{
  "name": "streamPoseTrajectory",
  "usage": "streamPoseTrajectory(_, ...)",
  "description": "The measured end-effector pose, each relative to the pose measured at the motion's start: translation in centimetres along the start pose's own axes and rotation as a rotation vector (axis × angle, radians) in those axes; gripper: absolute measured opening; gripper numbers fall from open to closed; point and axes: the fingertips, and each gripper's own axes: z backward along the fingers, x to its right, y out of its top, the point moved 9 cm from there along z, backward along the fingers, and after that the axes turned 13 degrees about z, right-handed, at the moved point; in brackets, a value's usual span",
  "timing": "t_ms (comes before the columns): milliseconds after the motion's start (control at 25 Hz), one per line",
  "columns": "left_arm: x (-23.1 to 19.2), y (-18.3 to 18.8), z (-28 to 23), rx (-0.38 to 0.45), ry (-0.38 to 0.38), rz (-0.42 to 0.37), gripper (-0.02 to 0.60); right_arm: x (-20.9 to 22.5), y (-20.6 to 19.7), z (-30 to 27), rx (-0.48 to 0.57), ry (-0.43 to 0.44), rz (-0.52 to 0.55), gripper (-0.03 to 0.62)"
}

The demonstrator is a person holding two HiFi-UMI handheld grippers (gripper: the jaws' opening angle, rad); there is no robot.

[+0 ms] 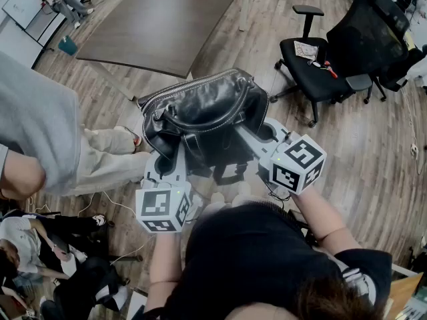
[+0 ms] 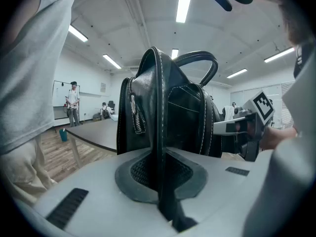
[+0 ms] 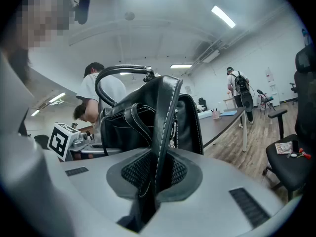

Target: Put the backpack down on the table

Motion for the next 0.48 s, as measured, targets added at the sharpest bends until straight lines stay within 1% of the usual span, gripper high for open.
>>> streamPoseTrajectory(280,0.6,-0.6,-1.4,-0.009,0.008,0.006,0.038,1.5,-0.9,0.2,-0.001,0.004,-0.023,0.058)
streamPoseTrajectory(480,0.9,-0.2,-2.3,-0.013,0.021,0.007,0.038,2.6,-0.7,-0.1,-0.003,0.019,-0.027,0.058)
